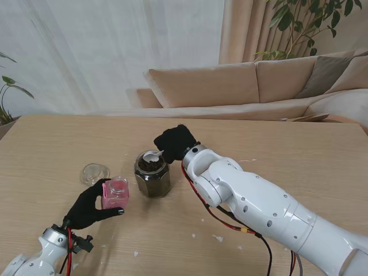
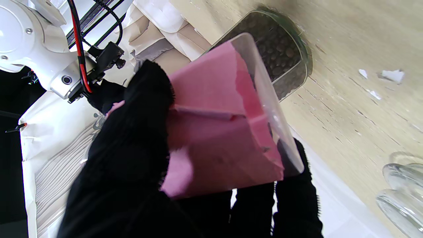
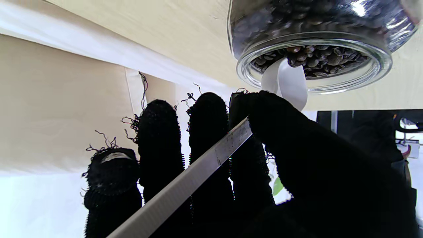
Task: Portion coffee beans from the glass jar into the coffee jar
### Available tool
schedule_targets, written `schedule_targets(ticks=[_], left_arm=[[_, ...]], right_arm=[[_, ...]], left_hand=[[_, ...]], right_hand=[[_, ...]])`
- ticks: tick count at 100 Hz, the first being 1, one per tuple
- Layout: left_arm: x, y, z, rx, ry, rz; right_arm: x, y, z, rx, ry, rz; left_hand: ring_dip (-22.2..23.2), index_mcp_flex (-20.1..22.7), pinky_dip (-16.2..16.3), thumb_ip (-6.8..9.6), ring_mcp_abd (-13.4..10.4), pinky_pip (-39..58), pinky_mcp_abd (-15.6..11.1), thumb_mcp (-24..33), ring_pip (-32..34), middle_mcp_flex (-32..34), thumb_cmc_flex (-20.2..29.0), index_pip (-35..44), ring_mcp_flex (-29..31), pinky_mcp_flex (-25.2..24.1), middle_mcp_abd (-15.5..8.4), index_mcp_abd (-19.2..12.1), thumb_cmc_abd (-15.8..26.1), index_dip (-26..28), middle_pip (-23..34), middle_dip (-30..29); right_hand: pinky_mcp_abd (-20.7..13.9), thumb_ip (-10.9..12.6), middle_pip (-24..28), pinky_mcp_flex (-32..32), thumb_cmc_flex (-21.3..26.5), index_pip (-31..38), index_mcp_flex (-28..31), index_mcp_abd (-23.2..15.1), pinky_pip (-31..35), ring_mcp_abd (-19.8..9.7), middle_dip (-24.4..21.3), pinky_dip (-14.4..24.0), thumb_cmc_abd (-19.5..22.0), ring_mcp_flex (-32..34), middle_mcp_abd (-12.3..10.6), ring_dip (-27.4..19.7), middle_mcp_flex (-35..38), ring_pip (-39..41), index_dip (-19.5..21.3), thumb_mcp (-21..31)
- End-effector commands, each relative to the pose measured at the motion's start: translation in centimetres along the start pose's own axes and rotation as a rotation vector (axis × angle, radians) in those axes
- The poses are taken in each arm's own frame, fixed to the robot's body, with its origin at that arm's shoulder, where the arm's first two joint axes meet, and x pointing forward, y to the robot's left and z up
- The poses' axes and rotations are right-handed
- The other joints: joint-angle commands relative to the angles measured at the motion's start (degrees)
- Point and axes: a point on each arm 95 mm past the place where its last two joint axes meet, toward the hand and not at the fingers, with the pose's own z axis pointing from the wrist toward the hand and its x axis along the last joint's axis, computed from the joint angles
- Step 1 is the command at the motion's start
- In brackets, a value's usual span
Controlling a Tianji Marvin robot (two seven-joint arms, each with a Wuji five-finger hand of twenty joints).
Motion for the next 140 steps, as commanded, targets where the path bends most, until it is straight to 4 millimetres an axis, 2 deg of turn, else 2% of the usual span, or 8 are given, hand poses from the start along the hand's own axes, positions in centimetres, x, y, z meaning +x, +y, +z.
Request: schedule_targets(ticks=[1, 38, 60, 71, 87, 94, 107, 140], left_arm=[[0.24, 0.37, -0.03, -0.019, 0.003, -0.003], [0.23, 0.4, 0.0, -0.025, 0.001, 0.001], [0.22, 0.41, 0.0, -0.026, 0.0, 0.003], [0.22, 0.43, 0.01, -0.027, 0.0, 0.004], [0.21, 0.49, 0.02, -0.03, -0.001, 0.006], [0.2, 0.51, 0.04, -0.033, -0.002, 0.006], [0.18, 0.52, 0.05, -0.035, -0.003, 0.007], [0.15, 0.49, 0.06, -0.034, -0.003, 0.006]], right_arm=[[0.32, -0.16, -0.12, 0.015, 0.009, 0.006], [0.36, -0.06, -0.02, 0.023, 0.014, 0.057], [0.4, 0.0, -0.06, 0.035, 0.012, 0.085], [0.43, 0.07, -0.1, 0.043, 0.012, 0.088], [0.46, 0.01, -0.05, 0.043, 0.008, 0.098], [0.48, -0.03, 0.0, 0.043, 0.007, 0.1], [0.51, -0.12, 0.09, 0.042, 0.005, 0.109], [0.24, 0.04, -0.06, -0.004, -0.014, 0.054]], left_hand=[[0.22, 3.86, 1.43, 2.96, -0.41, 1.17, -0.73, 15.07, 0.79, 4.76, 10.44, 11.19, -1.51, 0.04, -6.36, -9.87, 9.53, 5.31, 8.5, 2.98], [0.17, 3.67, 1.36, 2.97, -0.54, 1.07, -0.83, 15.02, 0.7, 4.49, 10.44, 11.08, -1.68, -0.03, -6.34, -9.87, 9.55, 5.36, 8.35, 3.01], [0.13, 3.58, 1.34, 2.98, -0.51, 1.03, -0.8, 15.0, 0.66, 4.45, 10.47, 10.99, -1.78, -0.07, -6.33, -9.87, 9.54, 5.36, 8.31, 3.03], [0.12, 3.61, 1.33, 2.99, -0.49, 1.02, -0.81, 15.0, 0.66, 4.47, 10.47, 11.0, -1.79, -0.08, -6.36, -9.86, 9.56, 5.4, 8.31, 3.04], [0.07, 3.57, 1.32, 2.98, -0.55, 1.01, -0.83, 14.93, 0.62, 4.5, 10.43, 10.95, -1.83, -0.08, -6.37, -9.88, 9.6, 5.4, 8.3, 3.05], [0.04, 3.54, 1.32, 2.99, -0.56, 0.99, -0.83, 14.92, 0.56, 4.36, 10.46, 10.93, -1.93, -0.11, -6.33, -9.89, 9.61, 5.4, 8.21, 3.01], [0.03, 3.46, 1.29, 3.0, -0.57, 0.93, -0.85, 14.89, 0.56, 4.27, 10.47, 10.86, -1.99, -0.17, -6.38, -9.85, 9.63, 5.4, 8.17, 3.06], [0.02, 3.43, 1.31, 3.02, -0.6, 0.94, -0.95, 14.79, 0.58, 4.27, 10.5, 10.84, -2.03, -0.18, -6.37, -9.84, 9.67, 5.47, 8.15, 3.11]], right_hand=[[-0.85, -0.09, 0.88, 0.46, -1.46, 0.38, -0.21, -1.03, 2.44, -1.27, 0.73, 0.16, 0.57, 1.71, -1.33, 1.11, 2.16, 0.96, -0.4, -0.38], [-0.62, 0.31, 0.63, 2.24, -2.79, 0.68, -1.54, -1.97, 2.55, -1.29, 0.3, -0.14, 3.2, 3.39, -2.76, 0.88, 3.77, 0.74, 1.07, -0.3], [-0.18, 3.67, -0.37, 1.04, -5.35, 0.2, -1.55, -0.77, 2.46, -0.27, -0.27, -0.1, 6.68, 2.39, -1.46, 0.76, 3.22, 0.23, 0.57, 0.79], [-0.16, 4.92, -0.31, 0.68, -4.16, 0.51, -1.4, -0.92, 2.49, -0.28, -0.22, 0.02, 6.73, 2.1, -1.55, 0.84, 3.04, 0.26, 0.82, 2.11], [0.19, 7.56, 1.63, 0.54, -4.66, 3.26, -0.42, -1.02, 3.22, -0.01, 0.84, 0.65, 6.26, 2.18, -1.63, 1.46, 3.13, 1.35, 5.78, 6.81], [0.25, 9.32, 4.18, 0.95, -6.43, 4.03, 0.44, -1.65, 4.25, -0.36, 2.53, 1.21, 5.98, 2.65, -2.62, 2.19, 3.43, 2.82, 11.13, 9.72], [0.44, 11.89, 9.1, 2.44, -8.43, 5.42, 1.63, -2.32, 7.45, -0.96, 6.15, 2.64, 5.49, 4.03, -3.3, 4.05, 4.24, 6.84, 16.51, 12.12], [-0.61, 12.18, 12.43, 5.49, -8.08, 4.99, 2.1, -2.84, 11.47, -0.98, 9.62, 6.15, 5.08, 4.93, -3.0, 6.58, 4.6, 12.19, 19.38, 10.74]])
